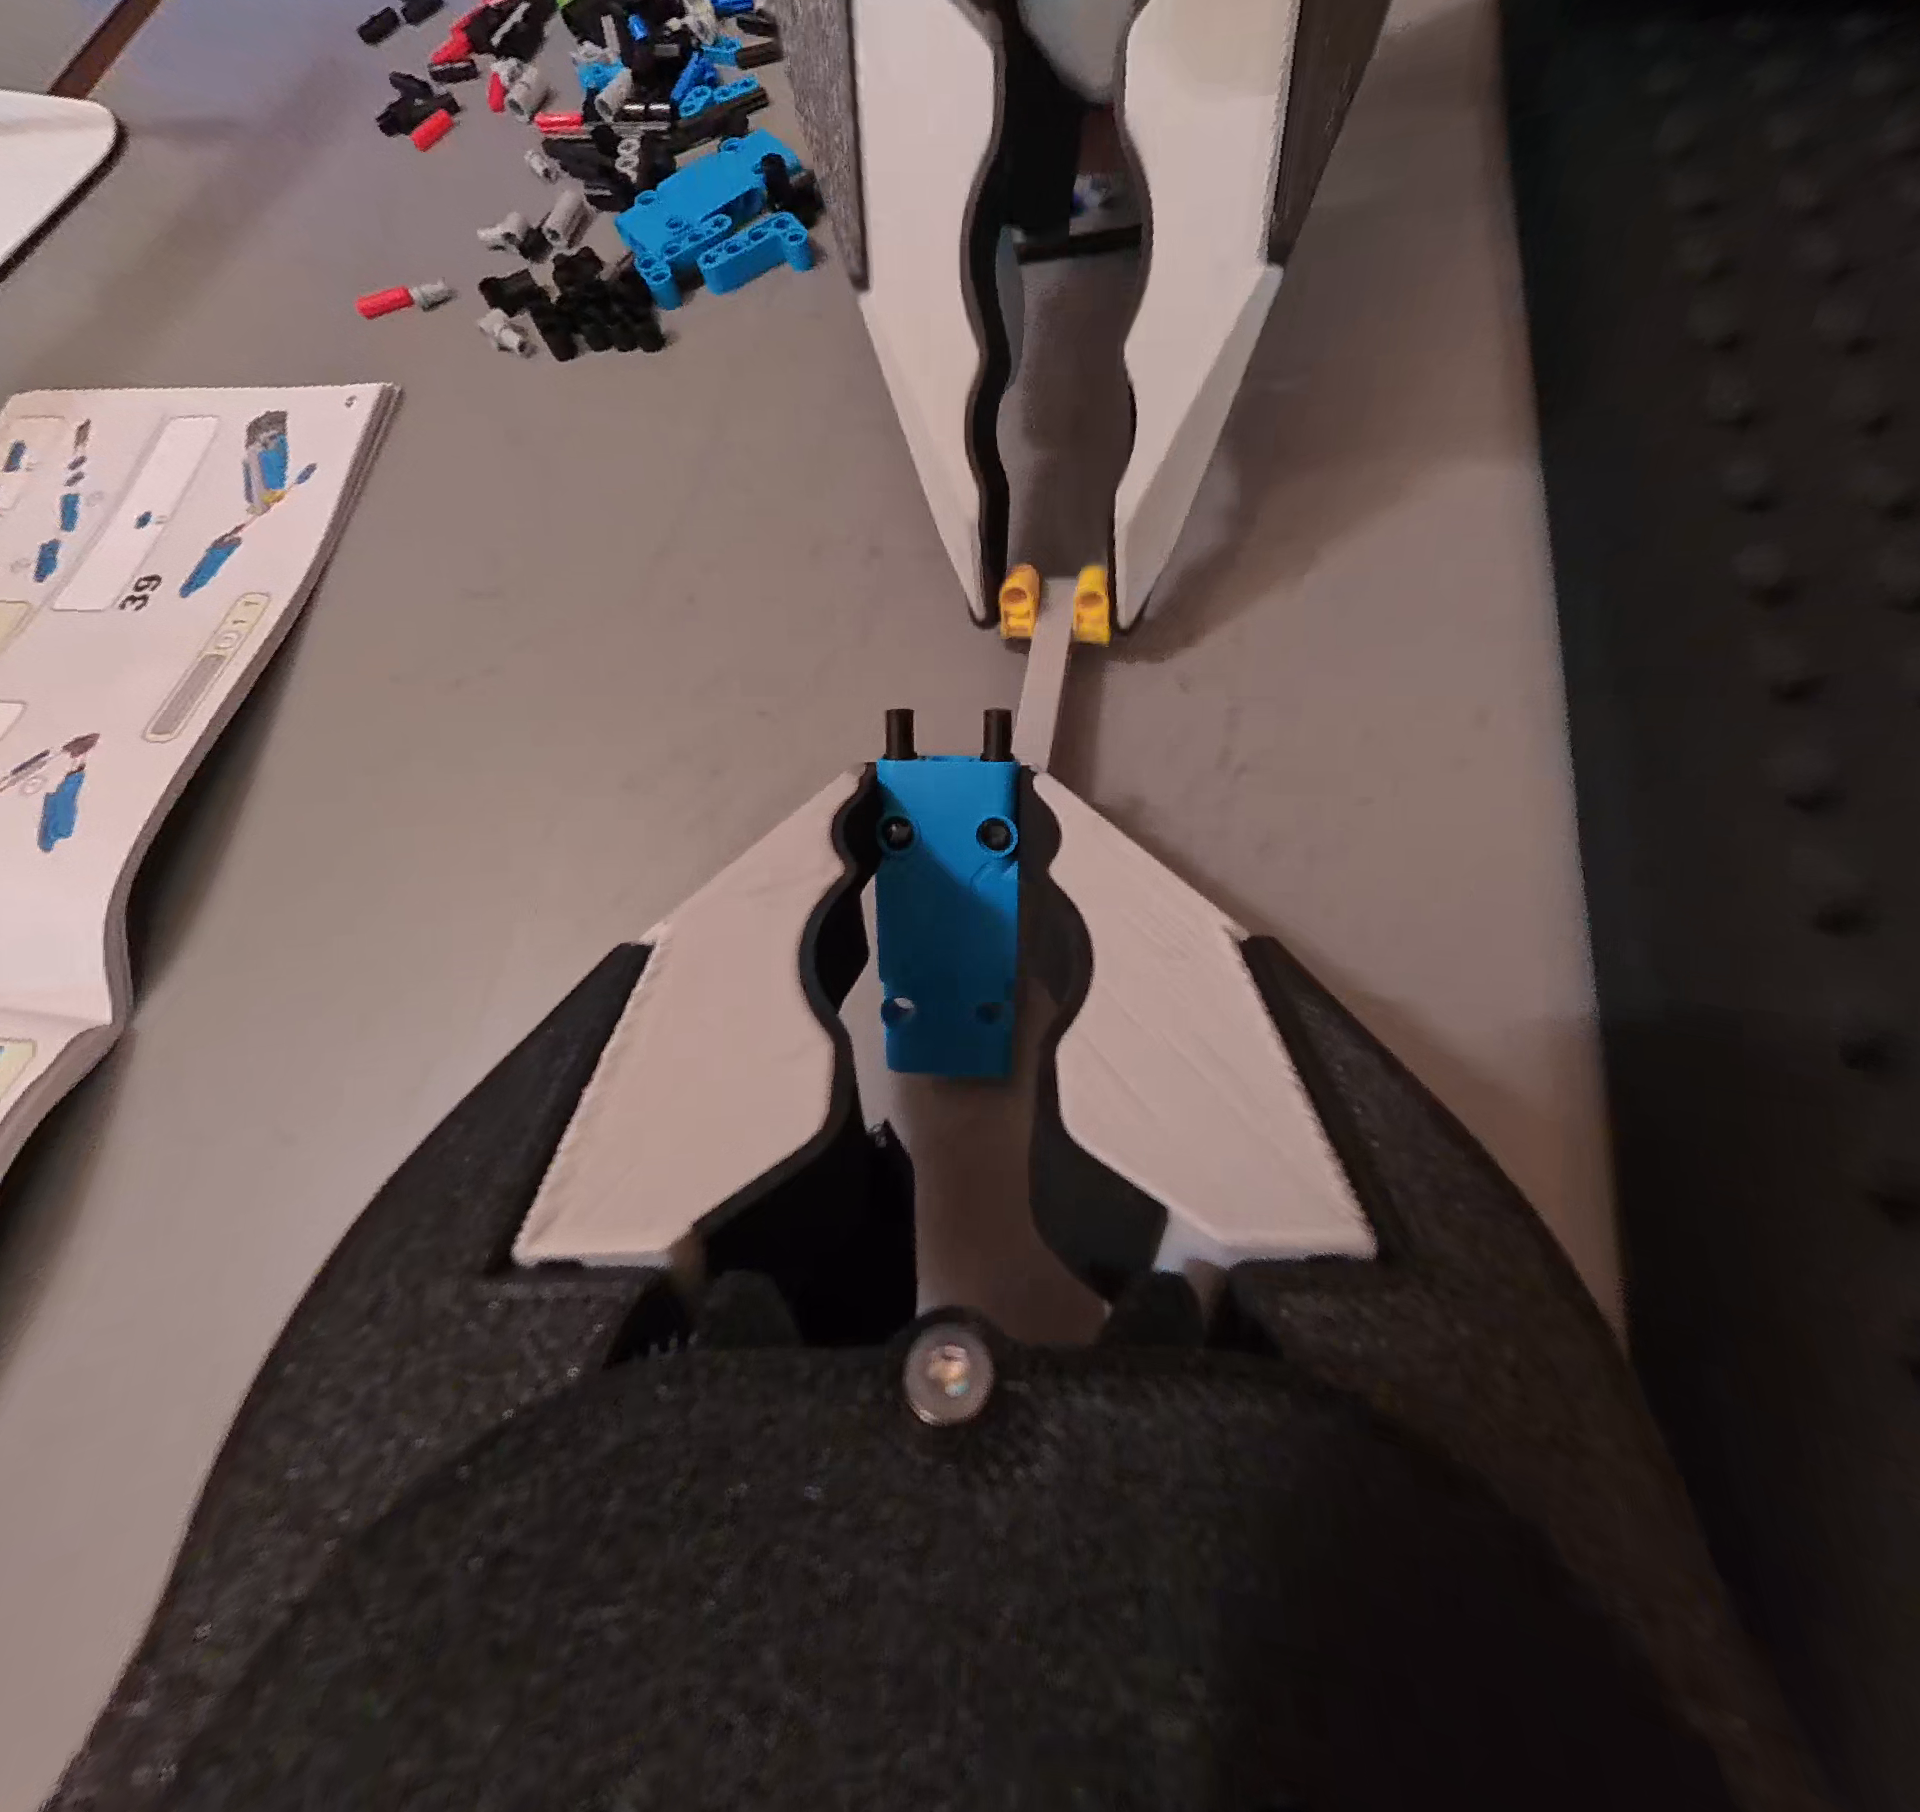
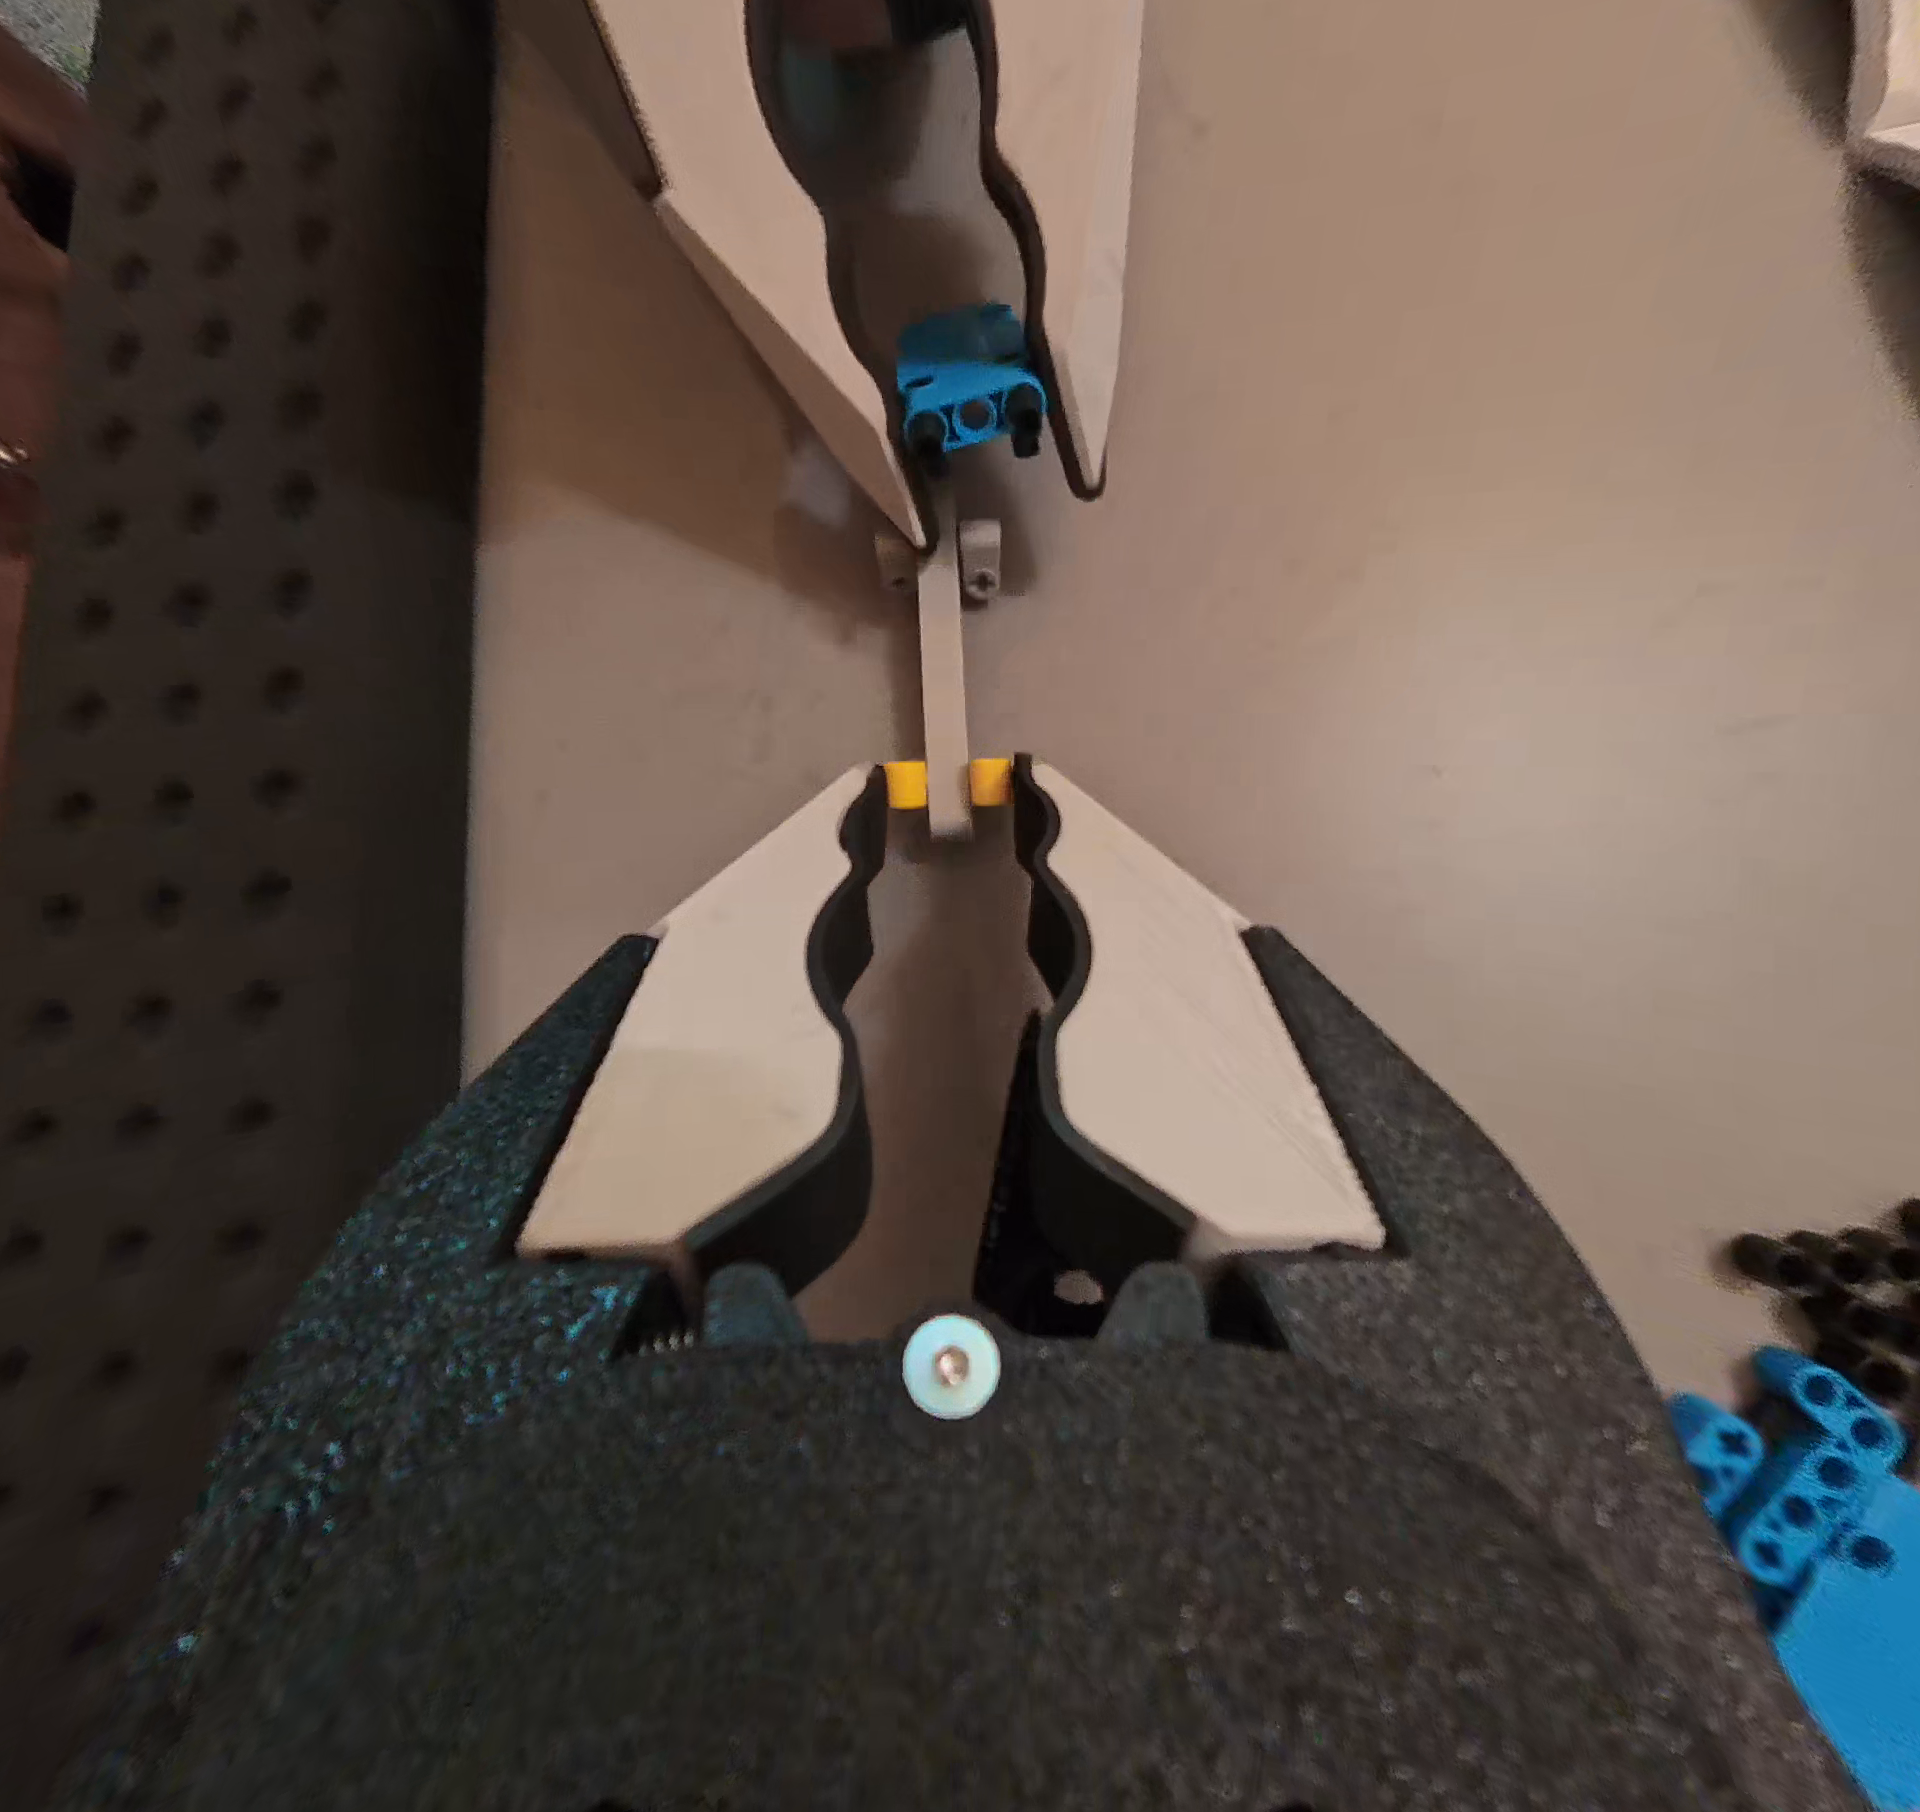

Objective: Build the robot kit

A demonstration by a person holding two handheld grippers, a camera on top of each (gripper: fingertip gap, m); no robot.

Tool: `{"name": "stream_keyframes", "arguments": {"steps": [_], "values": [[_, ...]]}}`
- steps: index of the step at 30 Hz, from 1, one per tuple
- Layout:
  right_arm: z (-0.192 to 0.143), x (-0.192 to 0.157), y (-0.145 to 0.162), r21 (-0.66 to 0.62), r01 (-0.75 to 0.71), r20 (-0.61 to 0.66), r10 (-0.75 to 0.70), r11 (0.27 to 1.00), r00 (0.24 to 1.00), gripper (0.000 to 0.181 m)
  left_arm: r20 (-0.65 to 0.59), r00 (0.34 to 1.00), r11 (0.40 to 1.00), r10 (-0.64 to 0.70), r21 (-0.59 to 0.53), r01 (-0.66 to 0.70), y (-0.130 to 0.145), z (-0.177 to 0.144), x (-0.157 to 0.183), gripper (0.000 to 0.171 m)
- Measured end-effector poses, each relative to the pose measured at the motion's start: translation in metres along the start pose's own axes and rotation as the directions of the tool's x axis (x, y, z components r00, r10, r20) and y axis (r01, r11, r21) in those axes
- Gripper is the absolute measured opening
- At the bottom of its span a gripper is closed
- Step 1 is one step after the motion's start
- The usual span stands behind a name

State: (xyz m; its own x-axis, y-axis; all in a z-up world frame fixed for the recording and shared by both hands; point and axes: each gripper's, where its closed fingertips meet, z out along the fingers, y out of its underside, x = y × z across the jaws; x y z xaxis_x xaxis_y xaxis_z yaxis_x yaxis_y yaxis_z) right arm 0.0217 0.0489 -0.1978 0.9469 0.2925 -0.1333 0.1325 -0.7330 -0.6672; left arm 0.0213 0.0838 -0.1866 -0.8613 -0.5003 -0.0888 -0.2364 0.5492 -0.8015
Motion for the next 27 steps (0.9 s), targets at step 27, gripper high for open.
{"name": "stream_keyframes", "arguments": {"steps": [27], "values": [[-0.019, -0.021, -0.046, 0.192, 0.079, -0.174, -0.045, 0.978, 0.984, 0.007, 0.041, 0.989, 0.990, 0.141, 0.025, -0.142, -0.013, 0.003, 0.017, 0.025]]}}
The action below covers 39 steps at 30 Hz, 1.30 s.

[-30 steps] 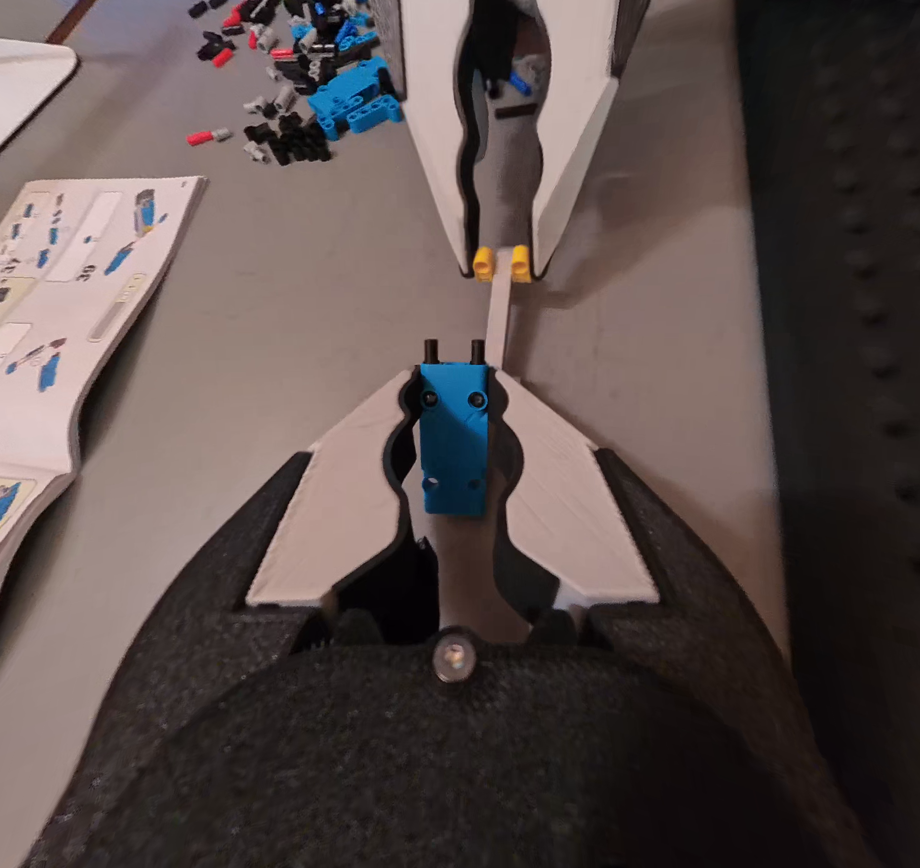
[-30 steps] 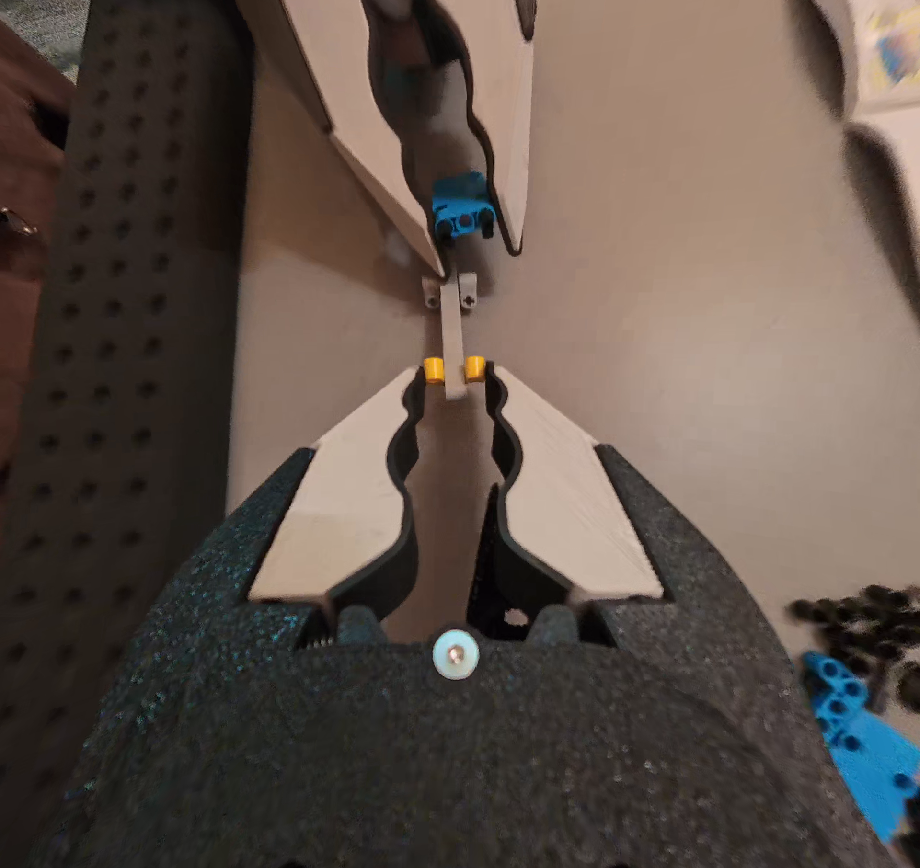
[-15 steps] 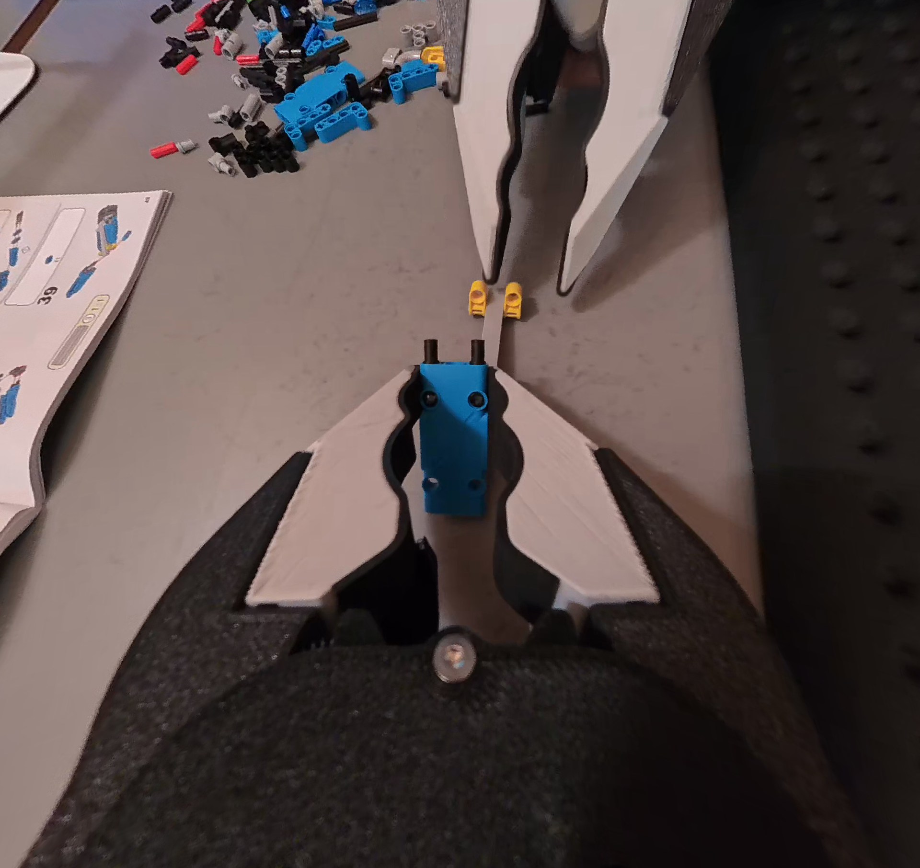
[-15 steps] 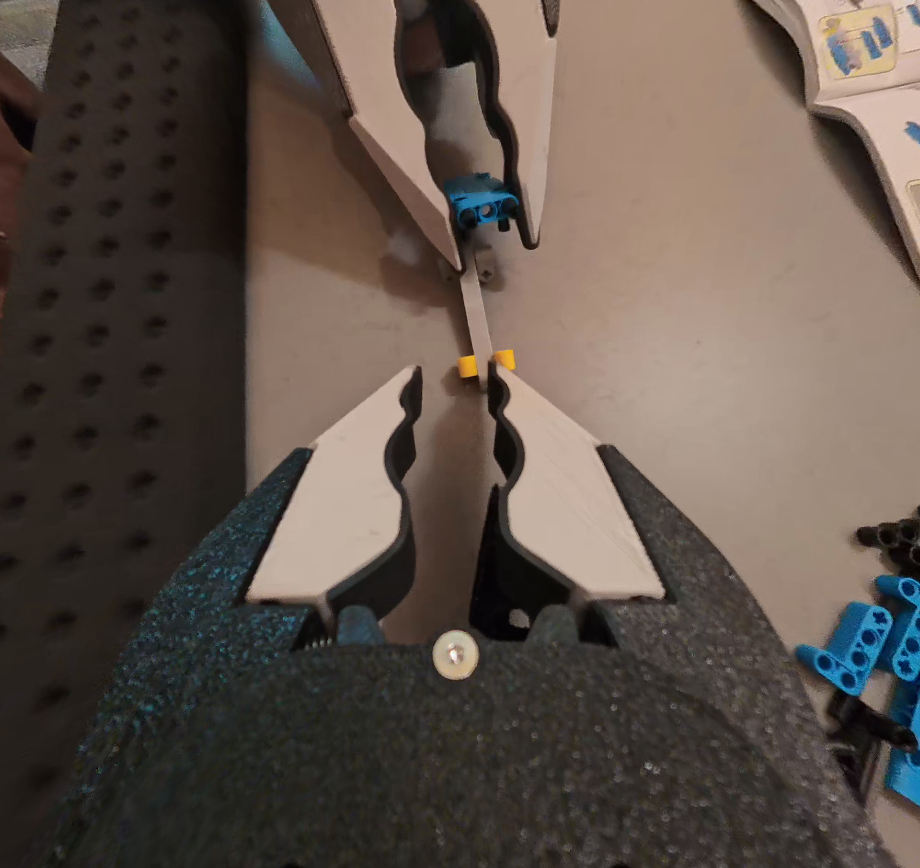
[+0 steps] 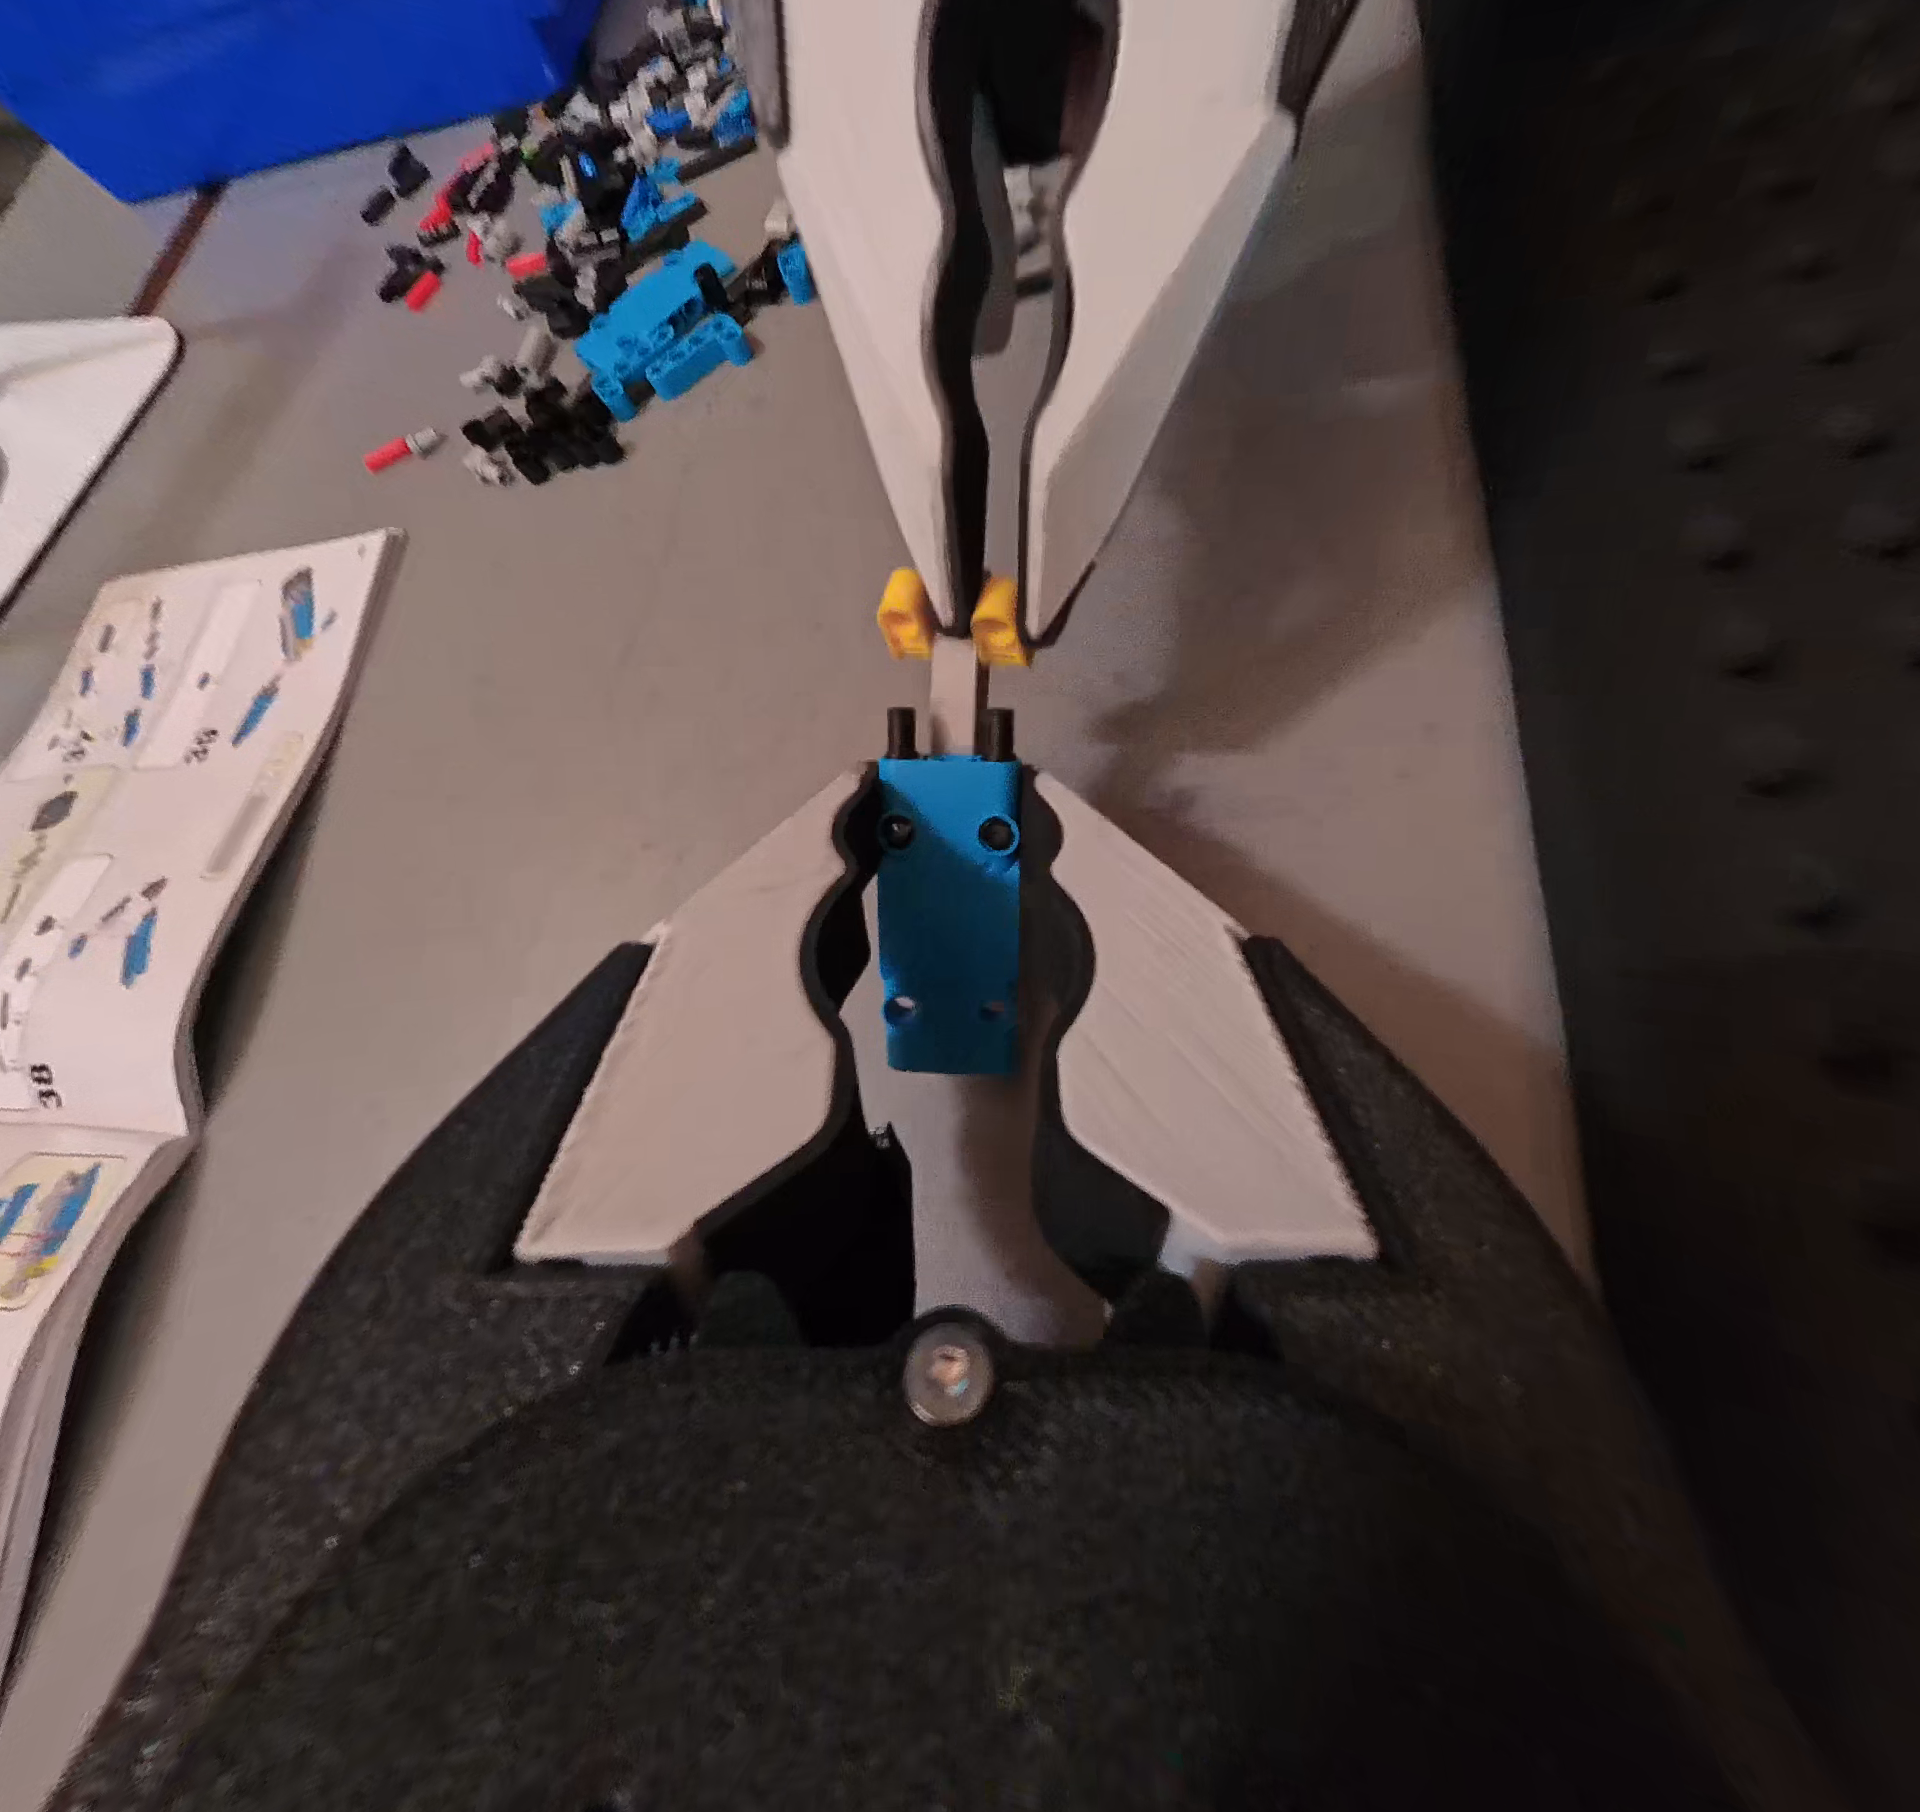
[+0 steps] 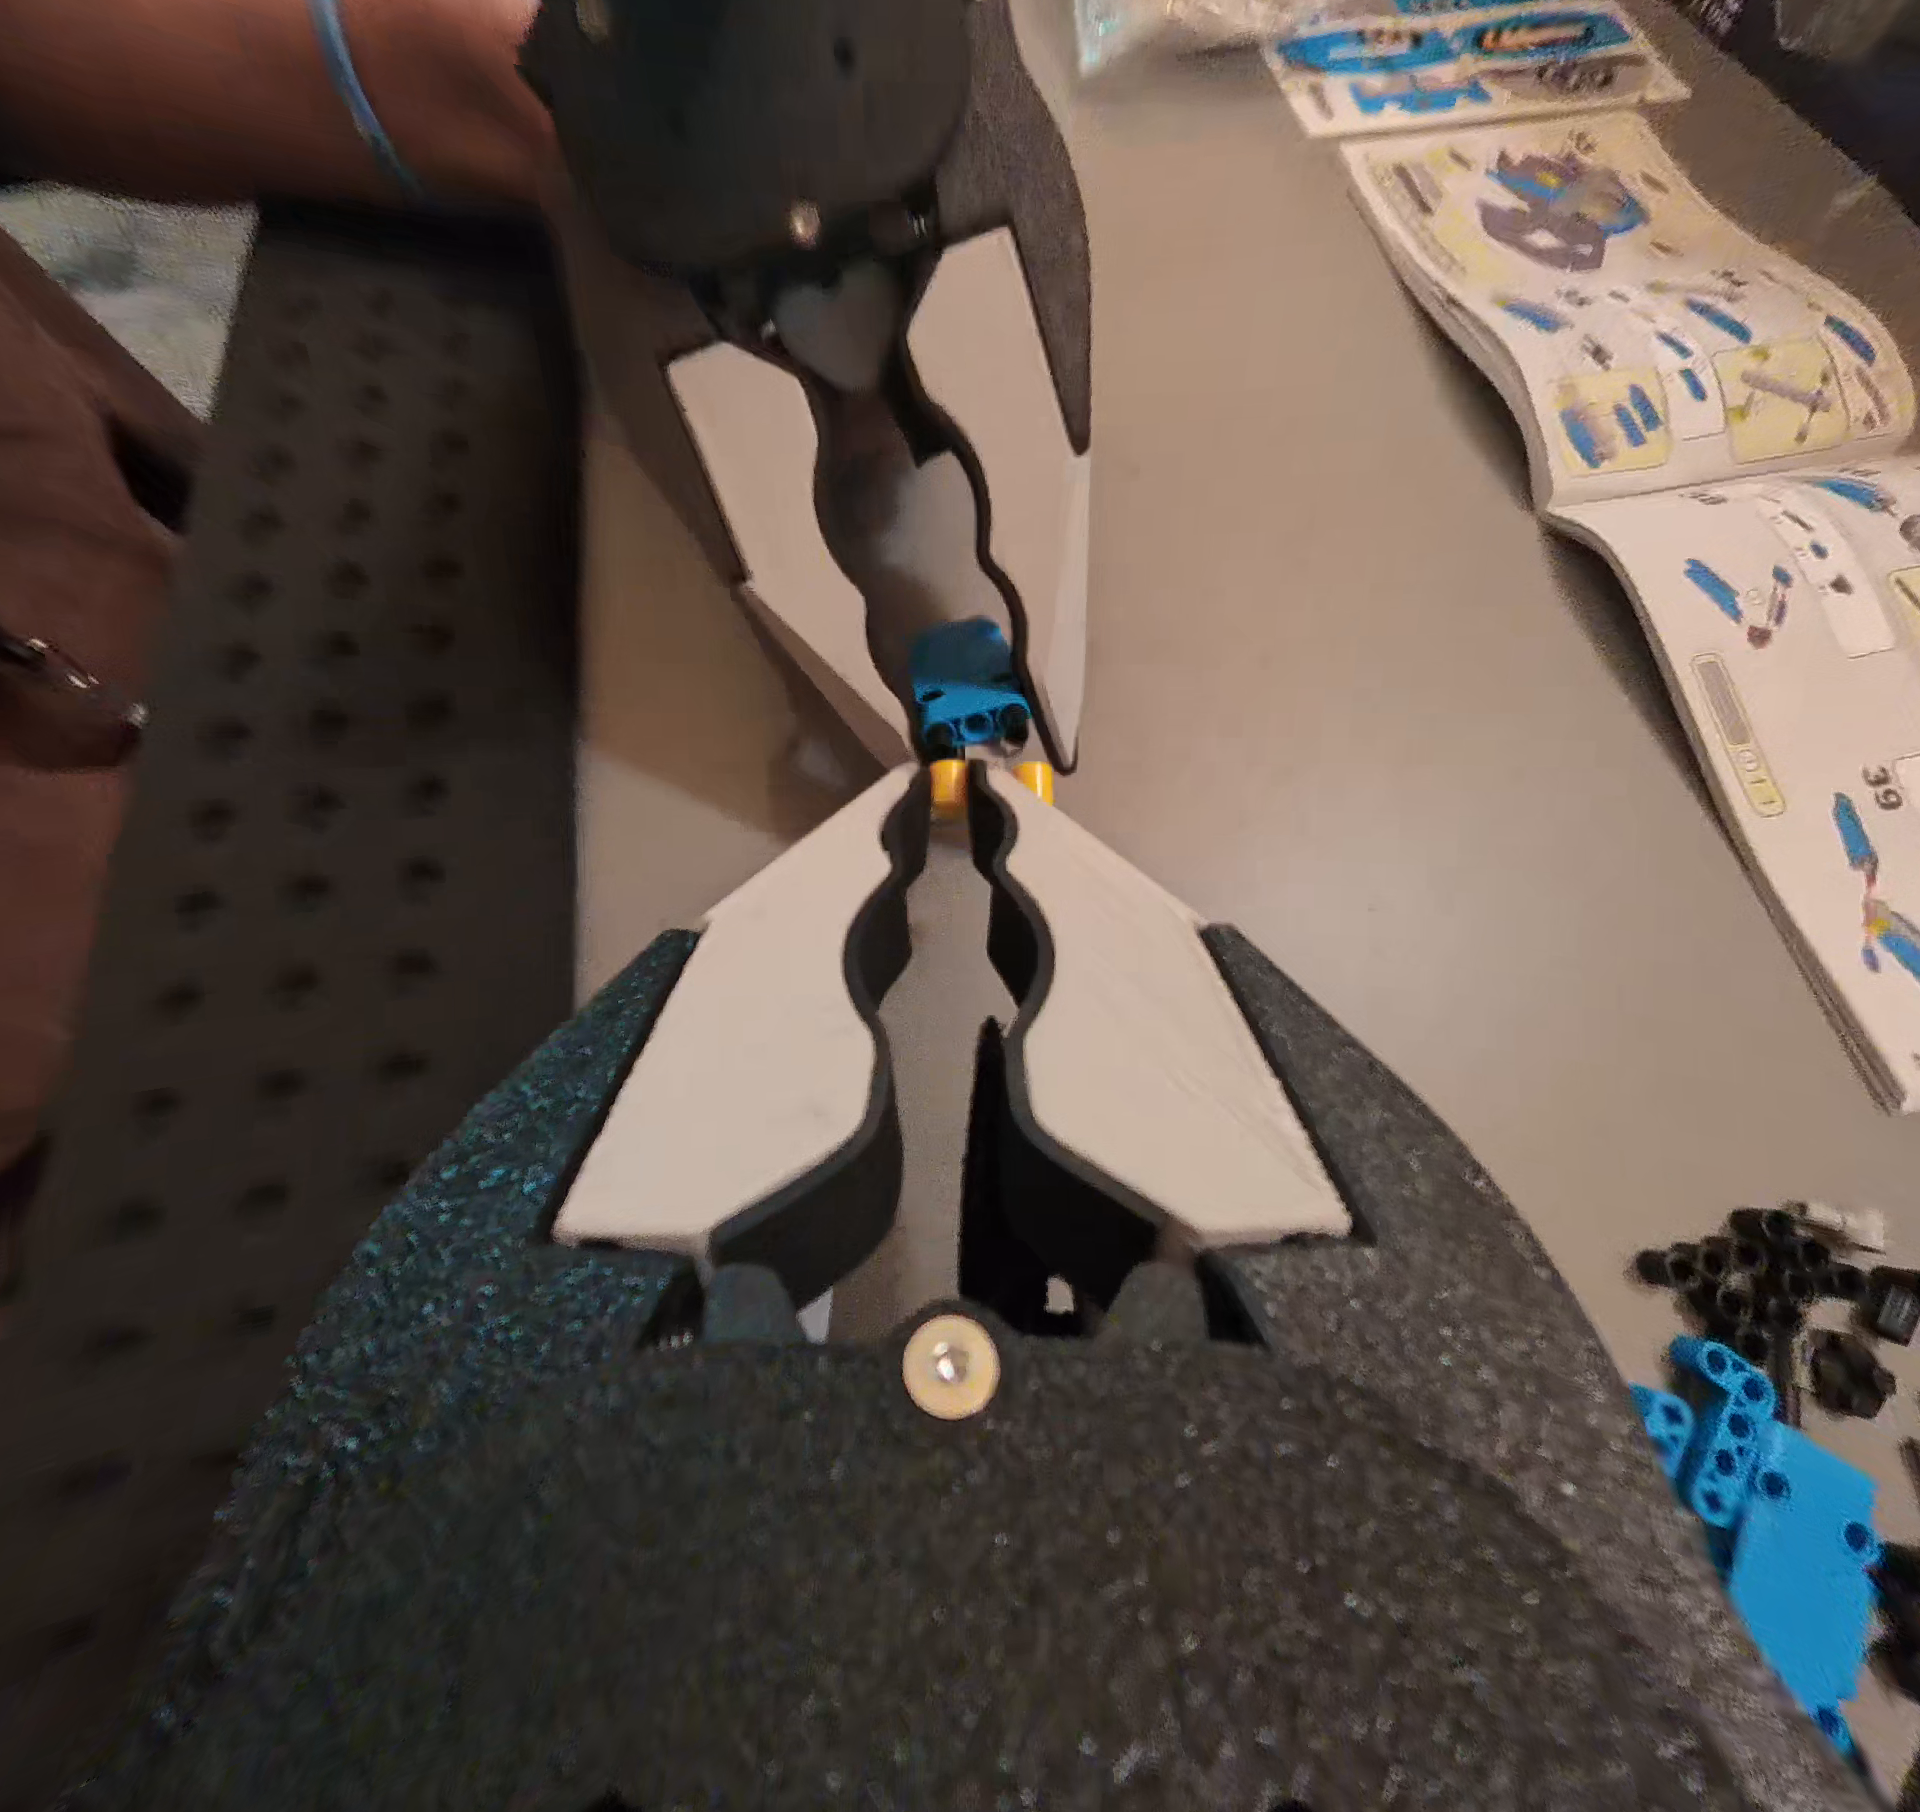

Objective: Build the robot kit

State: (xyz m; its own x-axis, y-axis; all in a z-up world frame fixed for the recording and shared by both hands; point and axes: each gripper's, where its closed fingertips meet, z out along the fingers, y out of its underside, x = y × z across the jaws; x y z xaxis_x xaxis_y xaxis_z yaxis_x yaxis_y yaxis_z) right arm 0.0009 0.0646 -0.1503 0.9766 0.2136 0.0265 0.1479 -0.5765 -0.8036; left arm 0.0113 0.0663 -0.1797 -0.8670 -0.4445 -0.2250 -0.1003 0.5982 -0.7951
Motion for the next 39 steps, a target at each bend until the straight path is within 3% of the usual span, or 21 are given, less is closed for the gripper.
{"name": "stream_keyframes", "arguments": {"steps": [10, 19, 29, 39], "values": [[0.013, 0.002, 0.007, -0.190, 0.099, -0.032, -0.107, 0.977, 0.994, 0.007, -0.001, 1.000, 1.000, -0.019, 0.019, 0.019, -0.005, -0.003, -0.001, 0.024], [0.013, 0.002, 0.002, -0.180, 0.104, -0.041, -0.113, 0.978, 0.993, 0.007, 0.008, 1.000, 0.999, -0.011, -0.051, 0.012, 0.009, 0.002, -0.002, 0.024], [0.016, 0.002, 0.002, -0.227, 0.134, -0.041, -0.147, 0.965, 0.988, 0.007, -0.007, 0.998, 0.997, -0.065, -0.031, 0.064, 0.006, 0.000, -0.003, 0.023], [0.015, 0.003, 0.000, -0.347, 0.125, -0.028, -0.143, 0.930, 0.989, 0.007, 0.053, 0.999, 1.000, -0.009, -0.020, 0.010, 0.003, -0.003, -0.007, 0.022]]}}
